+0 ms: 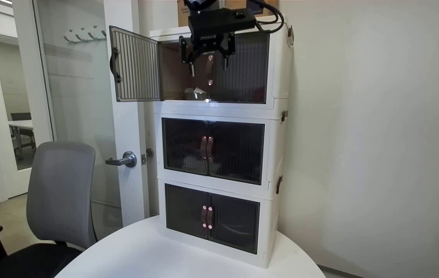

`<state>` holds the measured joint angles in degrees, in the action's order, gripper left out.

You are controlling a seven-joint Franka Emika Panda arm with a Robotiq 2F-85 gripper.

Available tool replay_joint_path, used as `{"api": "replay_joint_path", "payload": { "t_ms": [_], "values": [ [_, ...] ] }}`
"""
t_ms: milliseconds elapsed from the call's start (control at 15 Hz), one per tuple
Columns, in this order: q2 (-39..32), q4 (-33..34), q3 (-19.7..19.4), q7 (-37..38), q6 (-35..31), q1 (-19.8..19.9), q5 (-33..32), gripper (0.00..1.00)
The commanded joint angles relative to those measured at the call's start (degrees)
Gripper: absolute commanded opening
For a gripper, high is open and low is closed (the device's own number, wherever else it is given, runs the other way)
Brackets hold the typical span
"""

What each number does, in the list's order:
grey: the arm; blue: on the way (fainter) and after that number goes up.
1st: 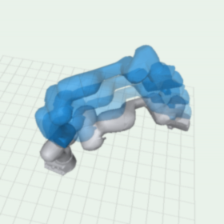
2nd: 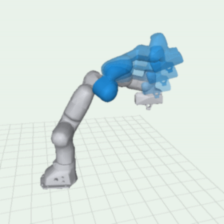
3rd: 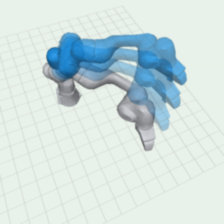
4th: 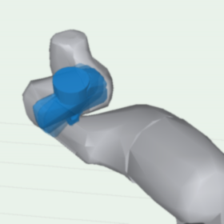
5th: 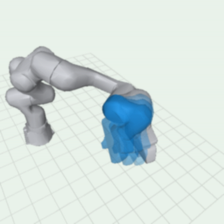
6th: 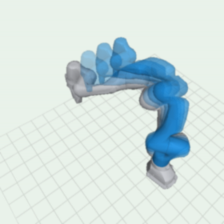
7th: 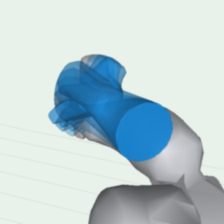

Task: Open the doors of the top compartment of the cabinet.

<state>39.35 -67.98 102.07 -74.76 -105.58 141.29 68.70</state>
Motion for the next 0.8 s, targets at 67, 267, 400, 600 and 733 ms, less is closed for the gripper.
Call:
{"api": "replay_joint_path", "payload": {
  "t_ms": [67,267,400,600,733],
  "values": [
    [0.8,-2.8,-1.9,-11.1,2.2,0.0,11.9,1.00],
    [2.1,-3.7,-3.2,-12.6,3.9,0.0,17.5,1.00],
    [3.0,-4.0,-4.2,-12.4,4.7,0.0,20.2,1.00],
    [4.3,-4.7,-4.9,-12.5,5.1,0.0,24.0,1.00],
    [5.3,-5.1,-5.3,-12.3,5.0,-0.1,26.5,1.00]
  ]
}}
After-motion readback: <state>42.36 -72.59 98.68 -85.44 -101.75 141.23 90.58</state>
